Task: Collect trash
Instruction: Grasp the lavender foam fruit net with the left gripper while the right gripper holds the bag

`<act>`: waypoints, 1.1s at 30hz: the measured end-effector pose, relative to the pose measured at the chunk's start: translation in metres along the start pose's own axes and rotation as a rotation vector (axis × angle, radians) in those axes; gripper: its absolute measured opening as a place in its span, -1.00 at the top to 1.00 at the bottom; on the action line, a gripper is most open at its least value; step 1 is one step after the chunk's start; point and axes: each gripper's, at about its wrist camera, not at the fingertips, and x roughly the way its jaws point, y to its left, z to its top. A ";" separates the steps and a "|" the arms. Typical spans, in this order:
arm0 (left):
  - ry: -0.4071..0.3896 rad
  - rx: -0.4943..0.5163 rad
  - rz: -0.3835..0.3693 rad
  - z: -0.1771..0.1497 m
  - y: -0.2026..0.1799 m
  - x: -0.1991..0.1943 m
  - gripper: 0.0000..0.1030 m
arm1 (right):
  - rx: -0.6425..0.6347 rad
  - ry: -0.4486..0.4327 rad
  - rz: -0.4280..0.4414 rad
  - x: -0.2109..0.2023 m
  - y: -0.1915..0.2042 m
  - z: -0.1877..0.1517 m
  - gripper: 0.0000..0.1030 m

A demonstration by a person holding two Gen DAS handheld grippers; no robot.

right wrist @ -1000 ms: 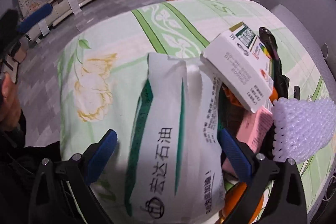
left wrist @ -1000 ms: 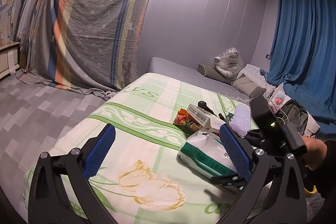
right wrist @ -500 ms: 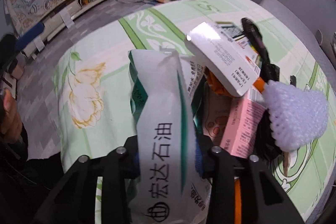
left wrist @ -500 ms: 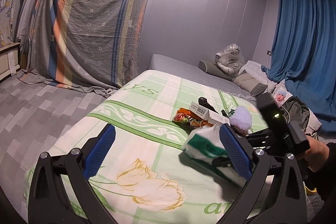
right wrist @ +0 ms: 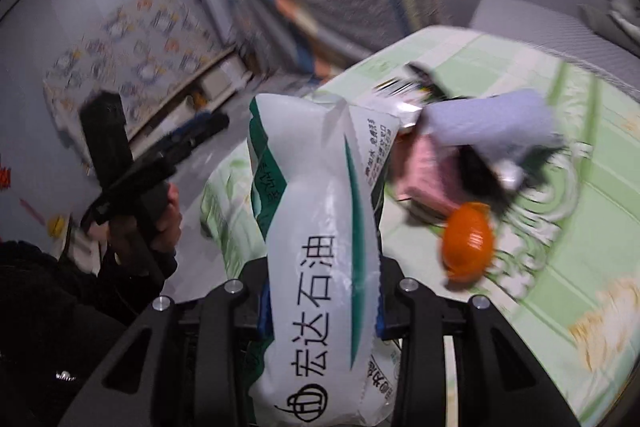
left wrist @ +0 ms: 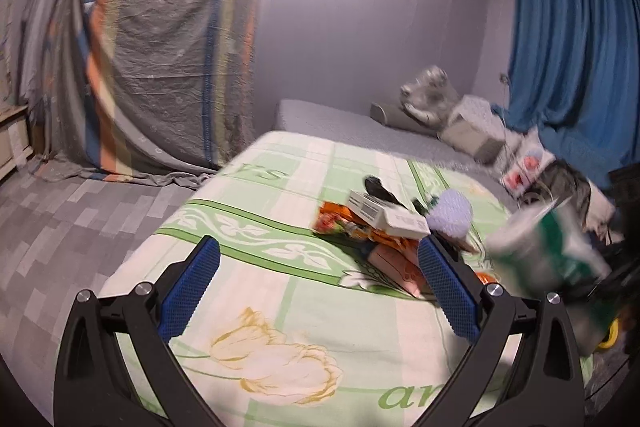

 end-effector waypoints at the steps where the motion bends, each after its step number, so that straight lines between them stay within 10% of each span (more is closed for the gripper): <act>1: 0.017 0.023 -0.021 0.001 -0.007 0.006 -0.84 | 0.043 -0.045 -0.015 -0.017 -0.008 -0.007 0.35; 14: 0.269 0.399 -0.298 0.038 -0.160 0.140 -0.84 | 0.283 -0.348 -0.147 -0.132 -0.056 -0.089 0.34; 27: 0.499 0.490 -0.221 0.038 -0.204 0.238 -0.82 | 0.372 -0.402 -0.139 -0.152 -0.072 -0.131 0.33; 33: 0.567 0.527 -0.170 0.027 -0.208 0.254 0.03 | 0.379 -0.416 -0.130 -0.152 -0.073 -0.132 0.33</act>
